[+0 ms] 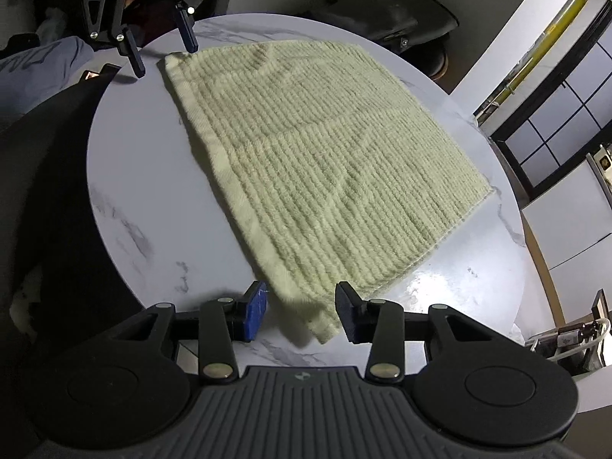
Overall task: Fold towel
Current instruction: 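Move both grippers to the two corners of one towel edge, then close the left gripper on one corner while the right gripper closes on the other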
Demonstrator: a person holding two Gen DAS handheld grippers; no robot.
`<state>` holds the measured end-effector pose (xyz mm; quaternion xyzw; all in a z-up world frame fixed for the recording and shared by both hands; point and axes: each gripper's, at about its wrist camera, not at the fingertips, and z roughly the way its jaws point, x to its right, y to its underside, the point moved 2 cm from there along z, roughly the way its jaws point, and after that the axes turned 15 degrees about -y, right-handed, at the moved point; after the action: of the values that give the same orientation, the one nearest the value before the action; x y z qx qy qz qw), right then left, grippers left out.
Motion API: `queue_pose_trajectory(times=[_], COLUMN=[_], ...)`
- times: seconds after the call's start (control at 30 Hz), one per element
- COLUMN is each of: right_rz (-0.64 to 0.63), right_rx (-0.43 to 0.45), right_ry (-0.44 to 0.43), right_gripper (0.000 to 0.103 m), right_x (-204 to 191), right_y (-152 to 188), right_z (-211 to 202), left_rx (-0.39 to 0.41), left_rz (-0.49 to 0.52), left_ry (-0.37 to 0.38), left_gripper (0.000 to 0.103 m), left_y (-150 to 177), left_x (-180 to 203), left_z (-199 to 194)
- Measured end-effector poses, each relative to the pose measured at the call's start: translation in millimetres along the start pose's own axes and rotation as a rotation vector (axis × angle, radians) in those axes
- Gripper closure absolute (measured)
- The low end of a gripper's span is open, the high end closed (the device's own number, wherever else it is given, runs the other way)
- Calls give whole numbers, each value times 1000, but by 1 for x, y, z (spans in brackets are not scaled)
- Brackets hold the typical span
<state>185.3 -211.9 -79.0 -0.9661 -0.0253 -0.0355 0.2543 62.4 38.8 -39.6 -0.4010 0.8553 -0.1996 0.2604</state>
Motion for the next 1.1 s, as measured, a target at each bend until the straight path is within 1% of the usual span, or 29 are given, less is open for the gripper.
queue_pose_trajectory(times=[0.07,0.2,0.37,0.47,0.53,0.57,0.6,0.7,0.73,0.83,1.1], right_rz=[5,-9,-23,-32,-27,-15,-8,17,22,25,14], right_rx=[-8,-52,-75,-76,-73,-67,-62,-54,-54,-51,-48], right_ry=[-8,-43,-77,-95,-109,-126,-137,-147,-148,-135,-112], right_gripper=[59,59,59,59,68,77,83,93,94,96,98], right_x=[4,11,19,21,21,22,22,20,20,17,1], right_y=[1,3,2,0,-1,-1,-1,-1,-1,0,-1], right_z=[2,4,4,6,6,6,7,8,8,8,4], left_rx=[-12,-37,-28,-19,-16,-15,-14,-4,-3,4,16], left_rz=[-8,-9,-13,-34,-43,-50,-58,-62,-64,-68,-65], left_ry=[14,40,56,55,44,36,30,11,8,-11,-27], left_gripper=[48,48,48,51,61,63,68,75,81,86,88], left_y=[0,1,3,5,5,5,6,8,8,10,13], left_x=[-5,-10,-15,-18,-16,-17,-18,-21,-21,-21,-19], left_z=[2,4,4,3,3,3,3,2,2,1,-5])
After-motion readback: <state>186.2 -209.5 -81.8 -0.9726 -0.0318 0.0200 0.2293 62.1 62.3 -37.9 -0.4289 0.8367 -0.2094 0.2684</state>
